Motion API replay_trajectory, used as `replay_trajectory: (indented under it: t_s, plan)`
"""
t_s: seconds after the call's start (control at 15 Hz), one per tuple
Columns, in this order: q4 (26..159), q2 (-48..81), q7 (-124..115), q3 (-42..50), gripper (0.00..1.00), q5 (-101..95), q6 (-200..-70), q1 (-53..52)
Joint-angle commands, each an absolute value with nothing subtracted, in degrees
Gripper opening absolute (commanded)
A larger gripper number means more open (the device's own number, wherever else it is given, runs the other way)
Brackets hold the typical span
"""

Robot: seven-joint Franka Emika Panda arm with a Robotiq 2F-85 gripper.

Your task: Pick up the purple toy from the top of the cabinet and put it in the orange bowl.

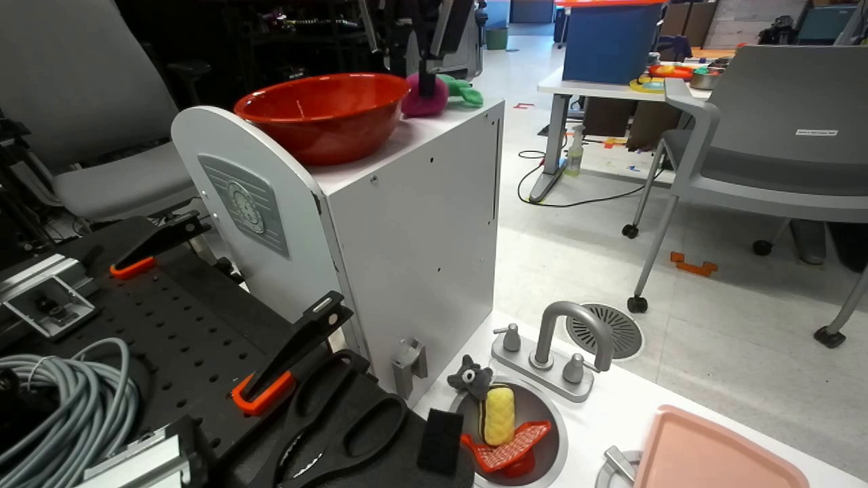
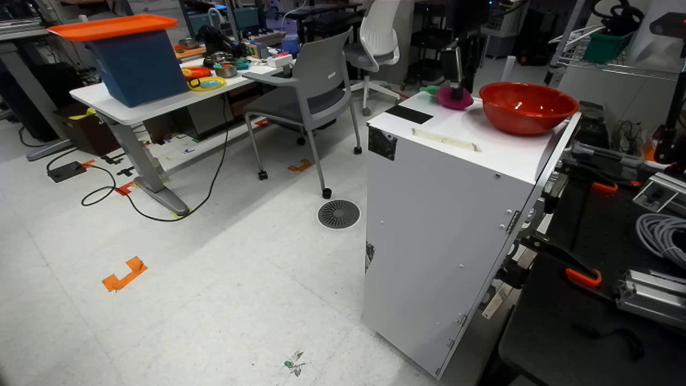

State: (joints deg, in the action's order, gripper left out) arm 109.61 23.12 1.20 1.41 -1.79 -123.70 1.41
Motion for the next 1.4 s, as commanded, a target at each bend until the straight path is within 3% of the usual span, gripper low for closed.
replay_trajectory:
  t_s: [0.0,0.13,1.33]
  plan:
    - [109.93,23.06,1.51,1.33,0.12,-1.57,-123.63,1.63]
    - [109.97,22.98,1.43,1.34,0.00,-1.63,-123.60,1.59]
    - [112.87,13.56,-6.08,1.04,0.02,-1.40,-112.79,-0.85]
